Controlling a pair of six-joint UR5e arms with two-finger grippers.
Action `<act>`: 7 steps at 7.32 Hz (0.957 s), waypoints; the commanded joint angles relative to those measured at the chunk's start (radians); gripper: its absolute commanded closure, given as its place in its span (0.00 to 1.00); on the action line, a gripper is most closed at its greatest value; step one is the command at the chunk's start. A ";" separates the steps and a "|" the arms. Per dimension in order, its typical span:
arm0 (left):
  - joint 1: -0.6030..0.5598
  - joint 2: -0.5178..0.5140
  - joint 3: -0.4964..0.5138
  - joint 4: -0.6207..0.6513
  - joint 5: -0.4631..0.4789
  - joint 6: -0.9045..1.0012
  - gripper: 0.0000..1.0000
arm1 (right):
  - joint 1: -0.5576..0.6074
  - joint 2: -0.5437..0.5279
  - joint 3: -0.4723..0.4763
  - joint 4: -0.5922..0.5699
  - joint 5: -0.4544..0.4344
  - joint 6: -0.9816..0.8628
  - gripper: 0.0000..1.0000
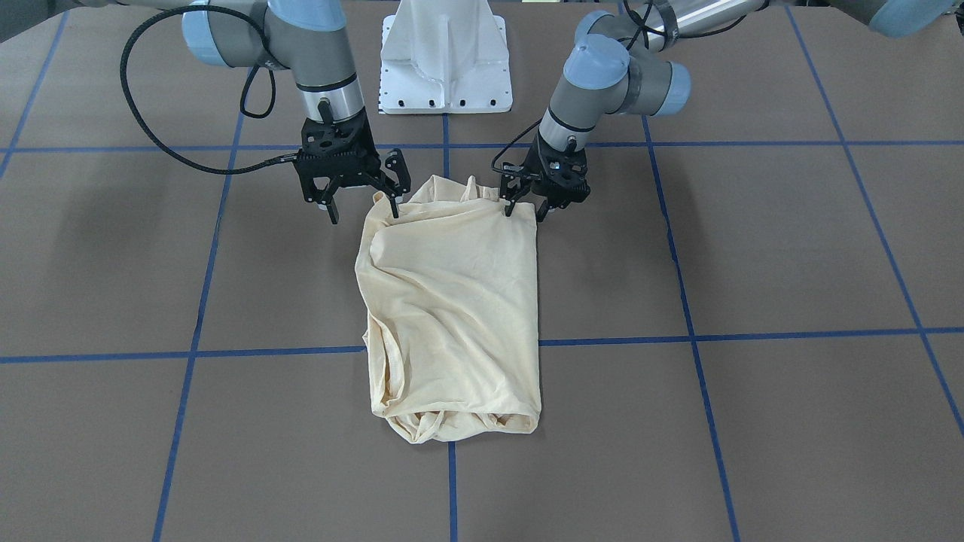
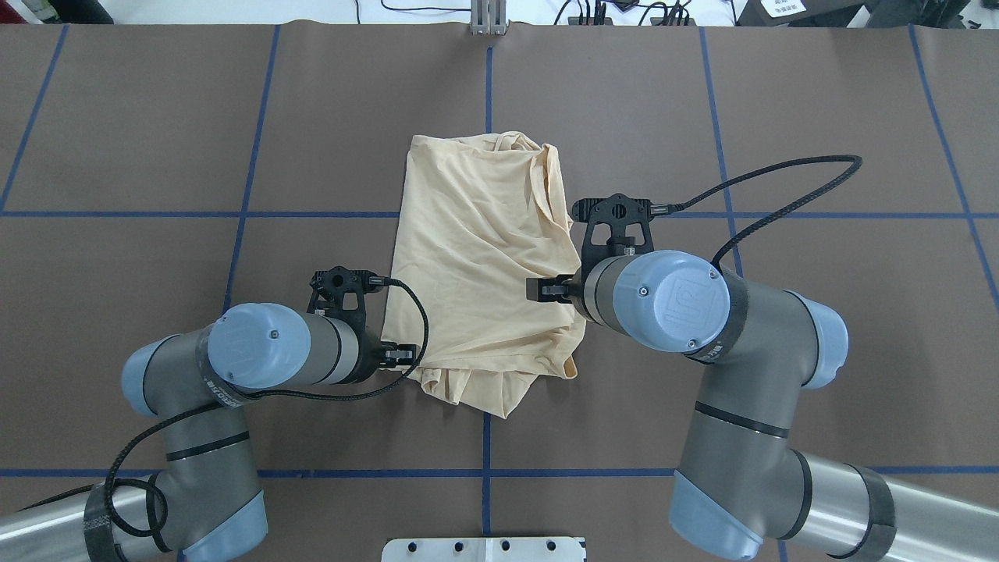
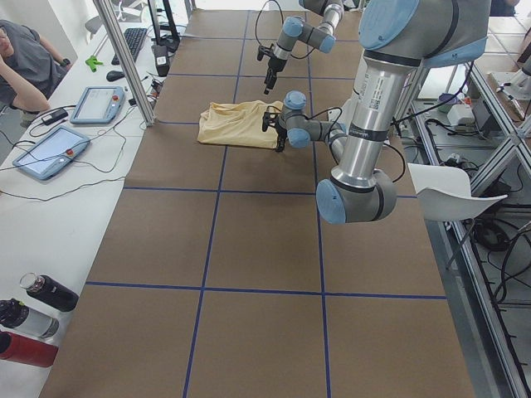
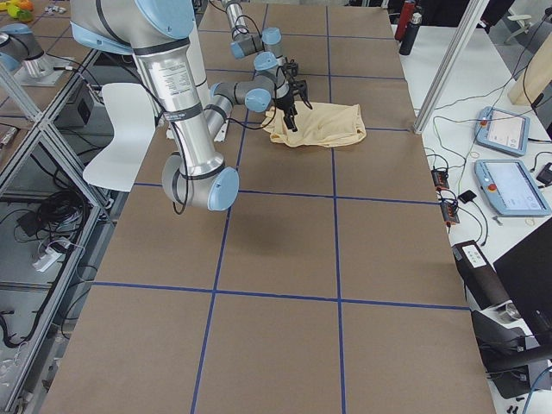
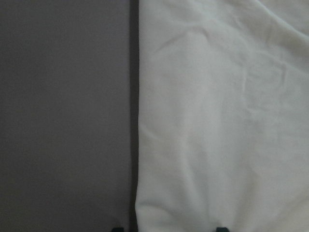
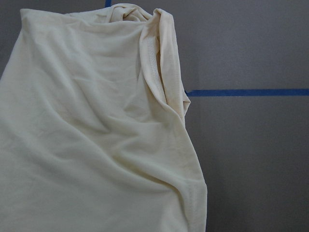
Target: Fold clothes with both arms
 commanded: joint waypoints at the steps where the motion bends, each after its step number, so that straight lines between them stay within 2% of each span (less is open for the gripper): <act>1: 0.027 0.002 -0.029 0.000 0.000 -0.060 1.00 | -0.002 0.000 -0.001 0.000 0.000 0.006 0.00; 2: 0.027 0.003 -0.038 0.002 0.000 -0.061 1.00 | -0.008 0.003 -0.005 0.000 -0.003 0.022 0.00; 5: 0.027 0.003 -0.041 0.002 0.000 -0.061 1.00 | -0.049 0.015 -0.023 0.000 -0.018 0.222 0.05; 6: 0.027 0.002 -0.043 0.002 0.000 -0.061 1.00 | -0.080 0.018 -0.045 0.003 -0.059 0.284 0.06; 7: 0.027 0.000 -0.043 0.002 0.000 -0.061 1.00 | -0.113 0.030 -0.054 -0.003 -0.107 0.356 0.11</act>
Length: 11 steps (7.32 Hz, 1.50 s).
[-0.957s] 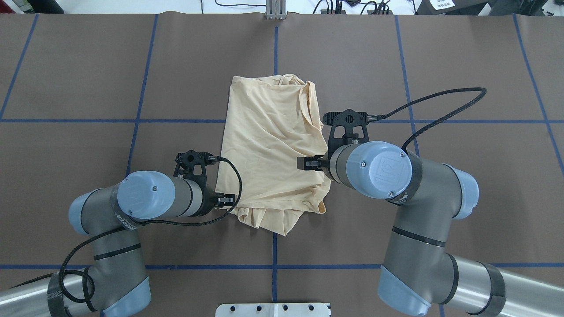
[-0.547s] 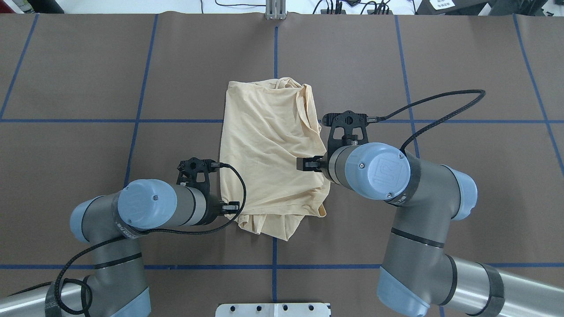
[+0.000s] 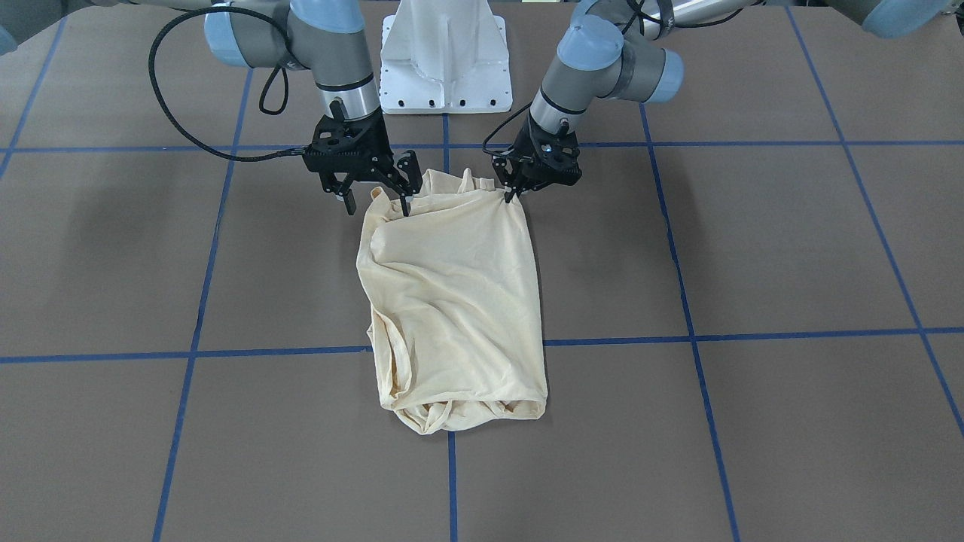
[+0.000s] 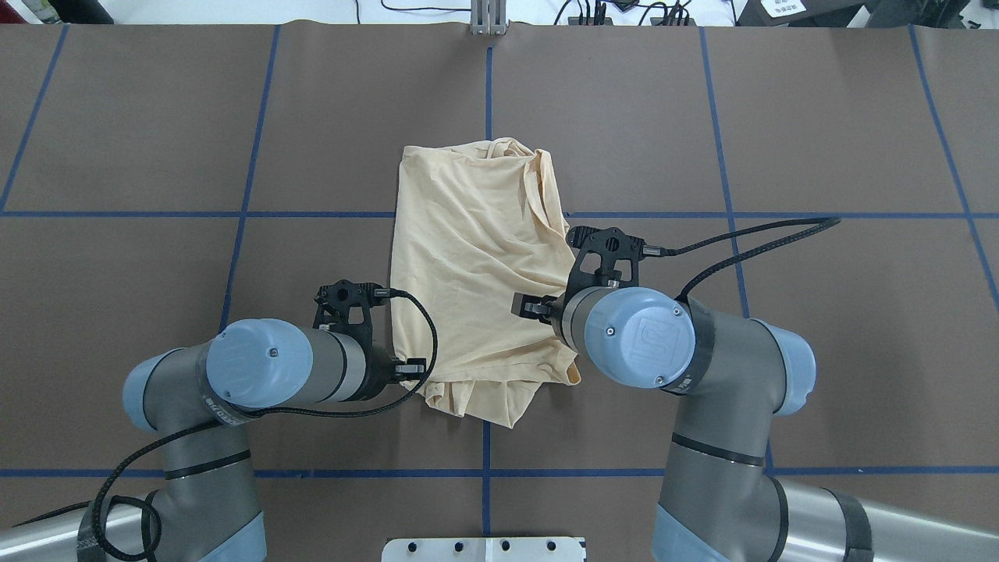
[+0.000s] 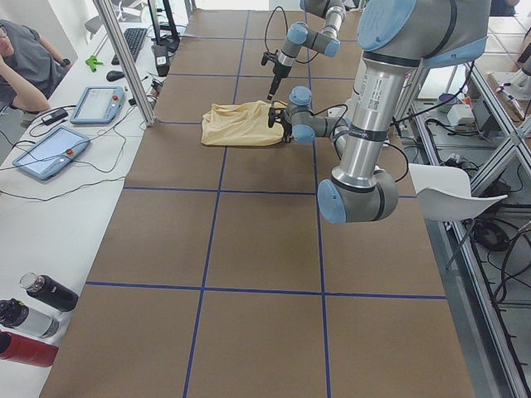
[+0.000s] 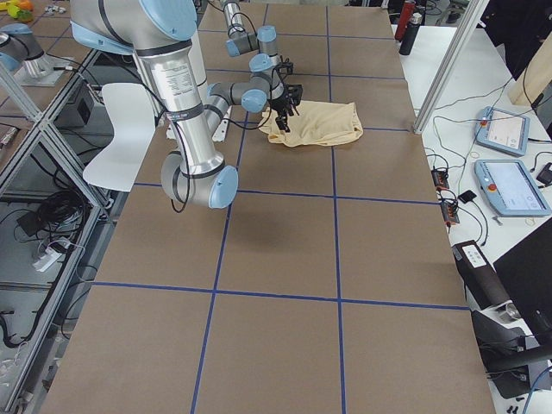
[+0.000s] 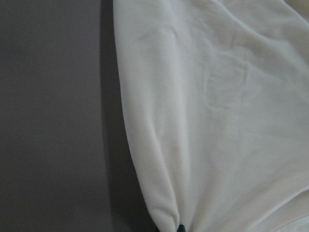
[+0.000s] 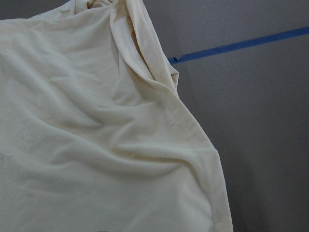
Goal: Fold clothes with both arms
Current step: 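Grasp the shirt edge nearest the robot with both grippers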
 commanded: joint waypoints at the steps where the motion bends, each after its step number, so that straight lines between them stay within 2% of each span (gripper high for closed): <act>1: 0.000 -0.002 0.001 0.000 0.000 0.000 1.00 | -0.052 0.046 -0.063 -0.008 -0.075 0.142 0.15; 2: 0.002 -0.002 -0.001 0.000 0.000 0.000 1.00 | -0.063 0.070 -0.121 -0.007 -0.092 0.181 0.15; 4: 0.002 -0.002 -0.001 0.000 0.002 0.000 1.00 | -0.077 0.078 -0.167 -0.007 -0.123 0.184 0.15; 7: 0.002 -0.002 -0.001 -0.002 0.002 0.000 1.00 | -0.082 0.084 -0.198 -0.008 -0.123 0.183 0.15; 8: 0.002 -0.003 -0.001 -0.002 0.002 0.000 1.00 | -0.086 0.092 -0.200 -0.008 -0.123 0.183 0.31; 9: 0.002 -0.003 -0.001 -0.002 0.002 0.000 1.00 | -0.094 0.098 -0.198 -0.008 -0.125 0.184 0.62; 10: 0.002 -0.003 -0.001 -0.002 0.002 0.000 1.00 | -0.094 0.098 -0.191 -0.007 -0.125 0.195 1.00; 11: 0.002 -0.003 -0.001 -0.002 0.002 0.000 1.00 | -0.095 0.095 -0.188 -0.005 -0.128 0.196 1.00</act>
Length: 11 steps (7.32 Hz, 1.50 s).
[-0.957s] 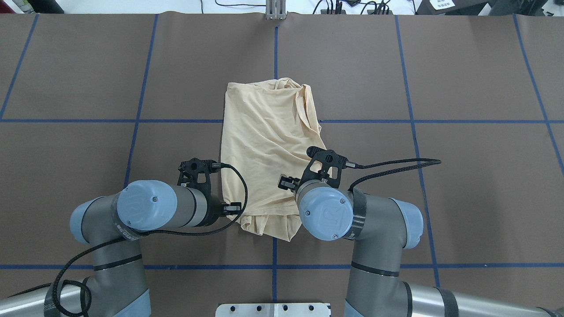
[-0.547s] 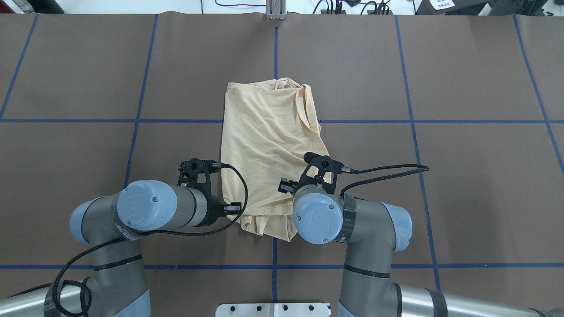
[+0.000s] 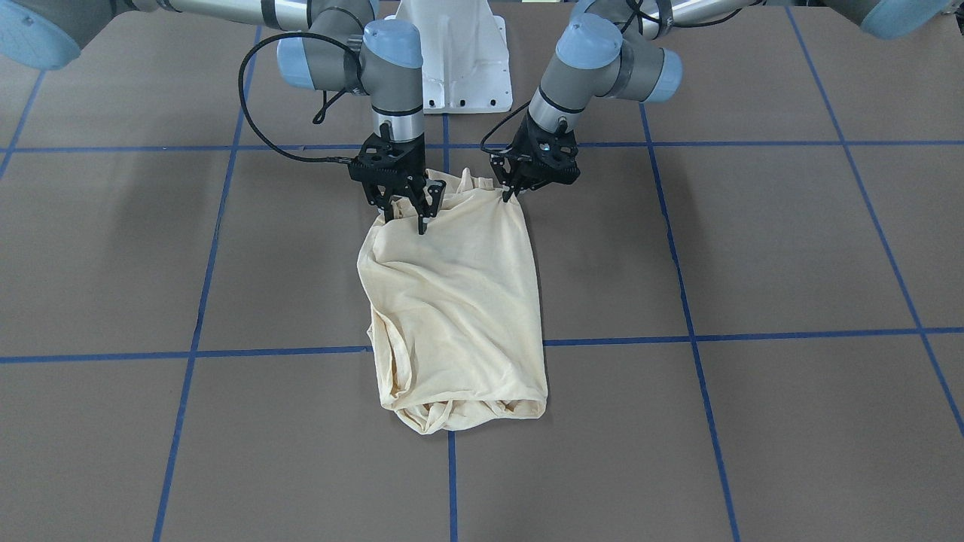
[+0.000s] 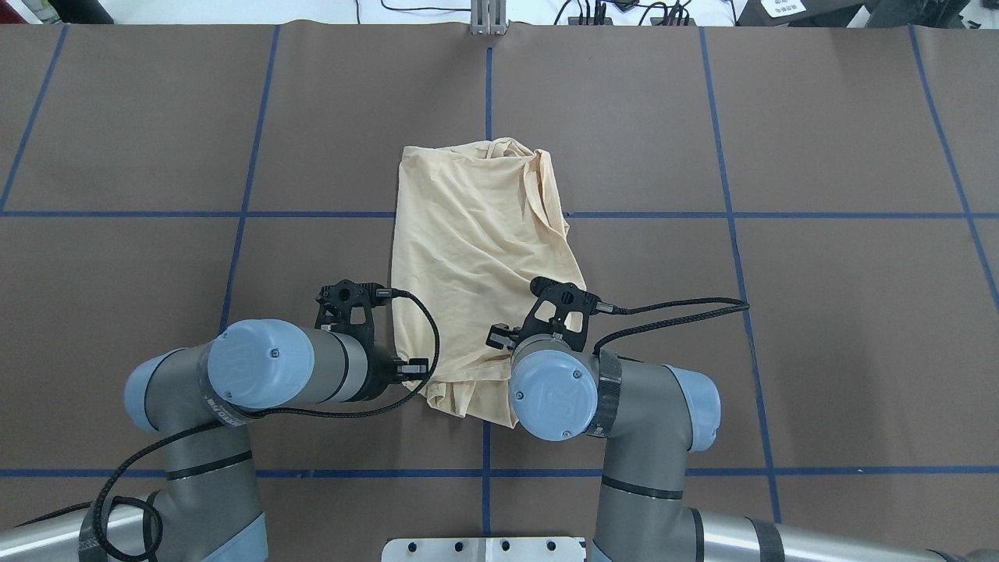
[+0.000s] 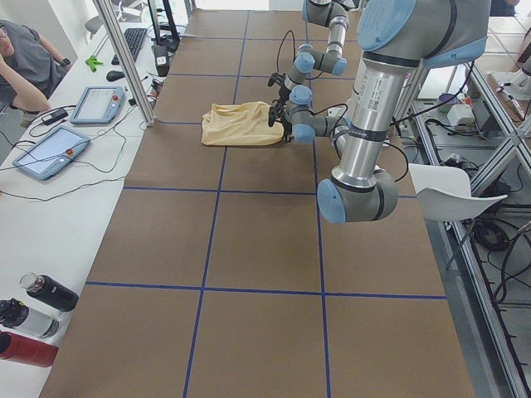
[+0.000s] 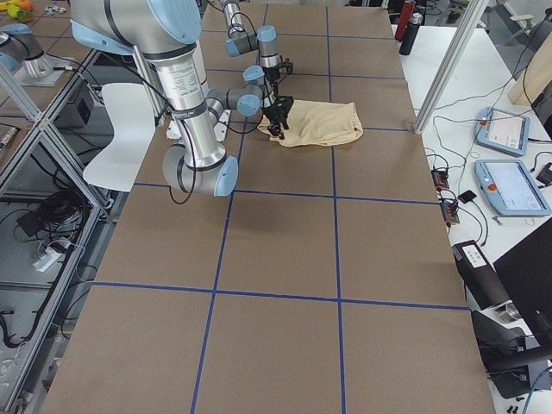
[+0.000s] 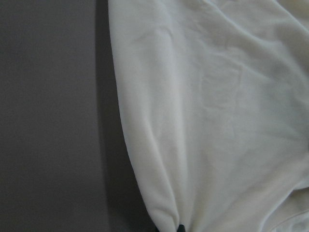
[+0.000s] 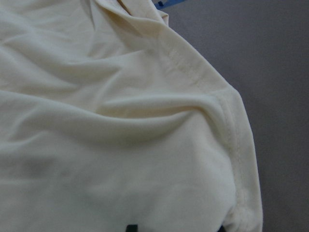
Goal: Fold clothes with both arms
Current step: 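Grasp the shirt edge nearest the robot with both grippers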
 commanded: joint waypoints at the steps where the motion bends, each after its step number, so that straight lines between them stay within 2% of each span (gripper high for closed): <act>1: 0.000 -0.002 0.000 0.000 0.000 0.000 1.00 | -0.002 -0.006 0.016 0.002 -0.004 0.004 1.00; 2: 0.000 -0.002 0.000 0.000 0.000 0.000 1.00 | -0.001 -0.018 0.037 0.000 -0.003 0.002 1.00; 4: 0.000 0.009 -0.063 0.002 -0.003 0.000 1.00 | -0.002 -0.077 0.138 0.000 0.002 -0.007 1.00; 6: 0.027 0.009 -0.107 0.003 -0.002 -0.018 1.00 | -0.066 -0.151 0.264 -0.033 -0.009 -0.001 1.00; 7: 0.055 0.011 -0.138 0.009 0.000 -0.041 1.00 | -0.118 -0.165 0.316 -0.064 -0.050 0.001 1.00; 8: 0.092 0.012 -0.202 0.064 0.000 -0.070 1.00 | -0.166 -0.190 0.399 -0.119 -0.065 0.004 1.00; 10: 0.161 0.009 -0.398 0.267 0.000 -0.121 1.00 | -0.216 -0.202 0.581 -0.275 -0.076 0.031 1.00; 11: 0.164 -0.002 -0.414 0.317 -0.009 -0.120 1.00 | -0.193 -0.191 0.599 -0.294 -0.070 0.027 1.00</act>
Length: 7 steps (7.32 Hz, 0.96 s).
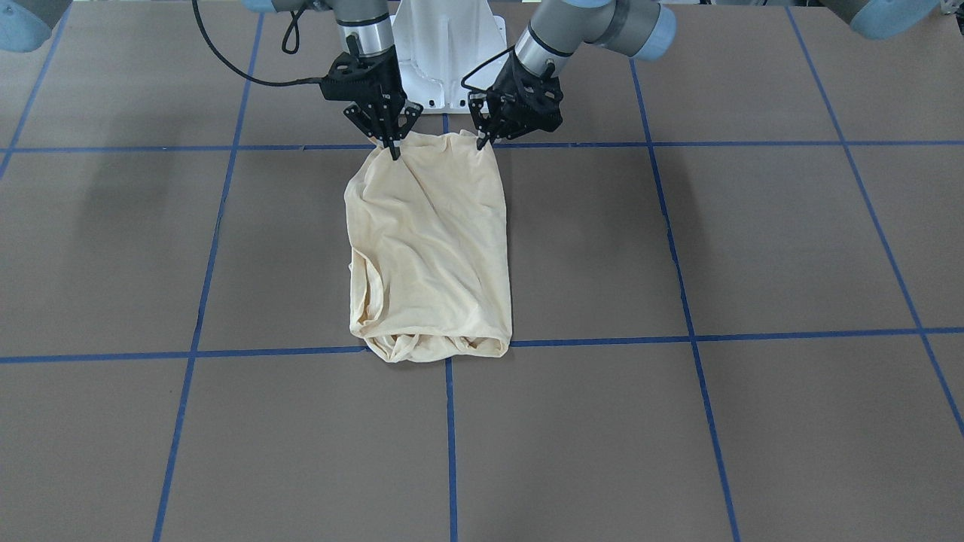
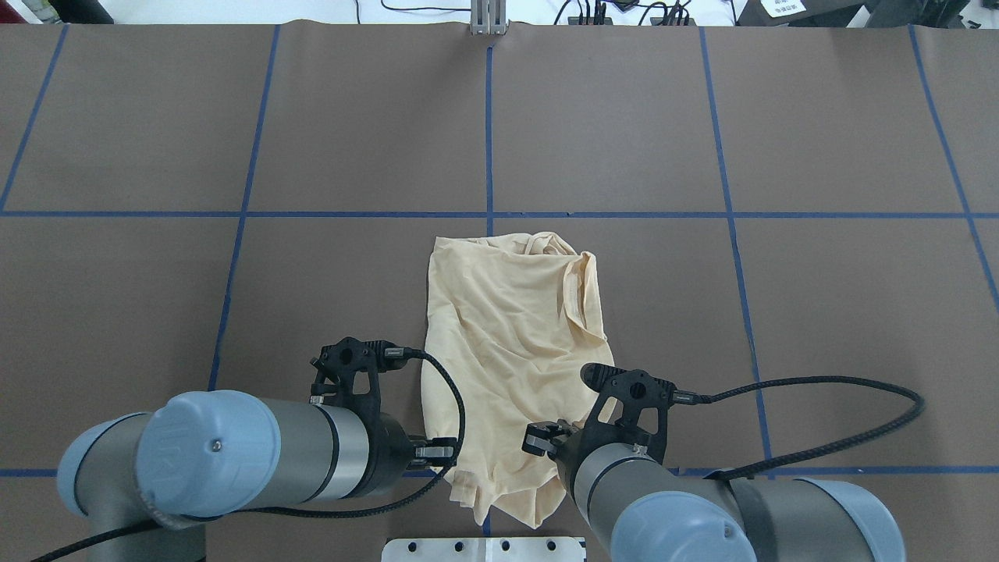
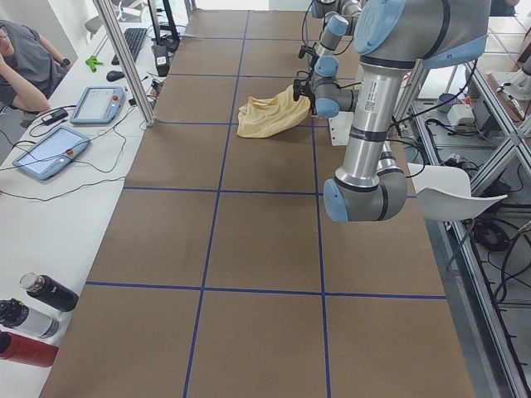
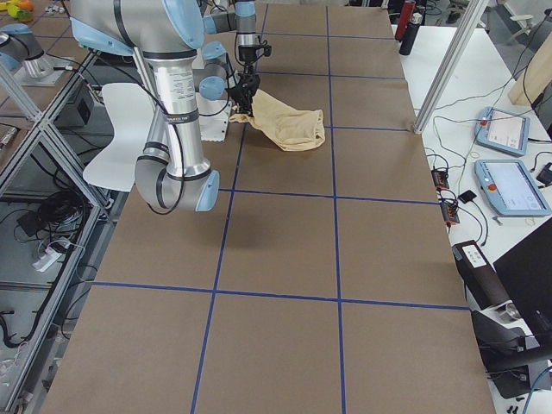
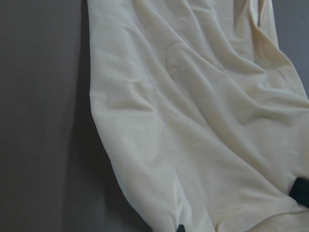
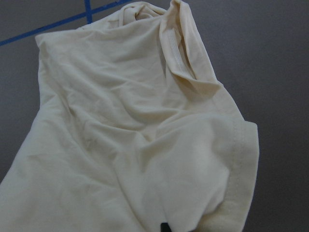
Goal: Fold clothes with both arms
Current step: 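Fold the gripped edge with both grippers away from the robot over the shirt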
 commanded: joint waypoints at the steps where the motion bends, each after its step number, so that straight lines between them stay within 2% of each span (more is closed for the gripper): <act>1: 0.010 -0.011 -0.044 0.088 -0.009 0.001 1.00 | 0.024 0.012 0.040 -0.050 0.008 -0.007 1.00; 2: -0.031 -0.014 -0.022 0.086 -0.009 0.027 1.00 | 0.071 0.025 0.010 -0.049 0.016 -0.027 1.00; 4: -0.092 -0.030 0.008 0.088 -0.009 0.055 1.00 | 0.167 0.119 -0.142 -0.036 0.046 -0.062 1.00; 7: -0.177 -0.115 0.113 0.088 -0.007 0.072 1.00 | 0.240 0.150 -0.207 -0.036 0.054 -0.122 1.00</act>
